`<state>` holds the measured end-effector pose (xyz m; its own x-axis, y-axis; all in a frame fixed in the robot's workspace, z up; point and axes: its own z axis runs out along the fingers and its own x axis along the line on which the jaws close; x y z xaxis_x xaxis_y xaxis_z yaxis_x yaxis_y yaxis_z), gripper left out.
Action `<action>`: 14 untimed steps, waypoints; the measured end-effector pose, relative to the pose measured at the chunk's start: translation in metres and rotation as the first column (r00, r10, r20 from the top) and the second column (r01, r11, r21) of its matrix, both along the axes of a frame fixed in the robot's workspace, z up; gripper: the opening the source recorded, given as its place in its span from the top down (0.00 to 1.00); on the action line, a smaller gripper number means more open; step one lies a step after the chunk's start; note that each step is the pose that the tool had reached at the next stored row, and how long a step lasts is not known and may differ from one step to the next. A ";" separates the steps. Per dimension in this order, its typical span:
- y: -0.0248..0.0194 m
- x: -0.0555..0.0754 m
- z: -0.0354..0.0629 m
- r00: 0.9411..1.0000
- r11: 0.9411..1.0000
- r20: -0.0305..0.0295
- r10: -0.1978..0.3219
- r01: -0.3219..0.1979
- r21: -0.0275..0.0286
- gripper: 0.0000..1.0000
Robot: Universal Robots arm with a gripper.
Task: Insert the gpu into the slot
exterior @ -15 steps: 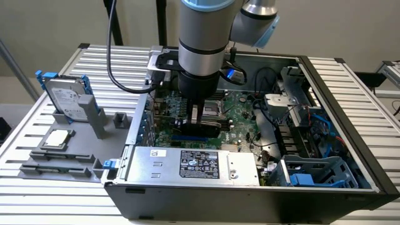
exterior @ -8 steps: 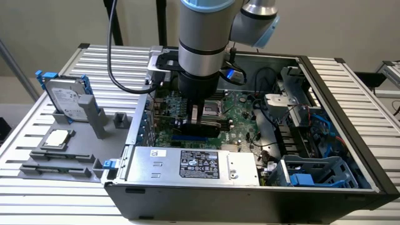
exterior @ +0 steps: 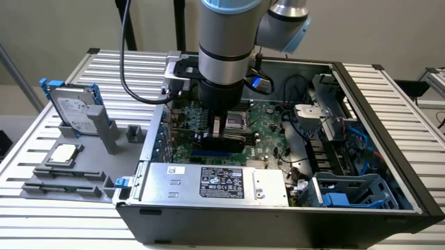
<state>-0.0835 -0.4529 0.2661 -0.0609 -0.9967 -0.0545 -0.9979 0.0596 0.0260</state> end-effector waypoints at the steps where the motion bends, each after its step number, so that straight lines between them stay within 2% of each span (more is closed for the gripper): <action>1: 0.0001 0.000 -0.0003 1.000 1.000 0.000 0.001 -0.001 0.000 0.74; 14: 0.0005 0.000 -0.0040 1.000 1.000 0.000 0.004 -0.004 -0.006 0.74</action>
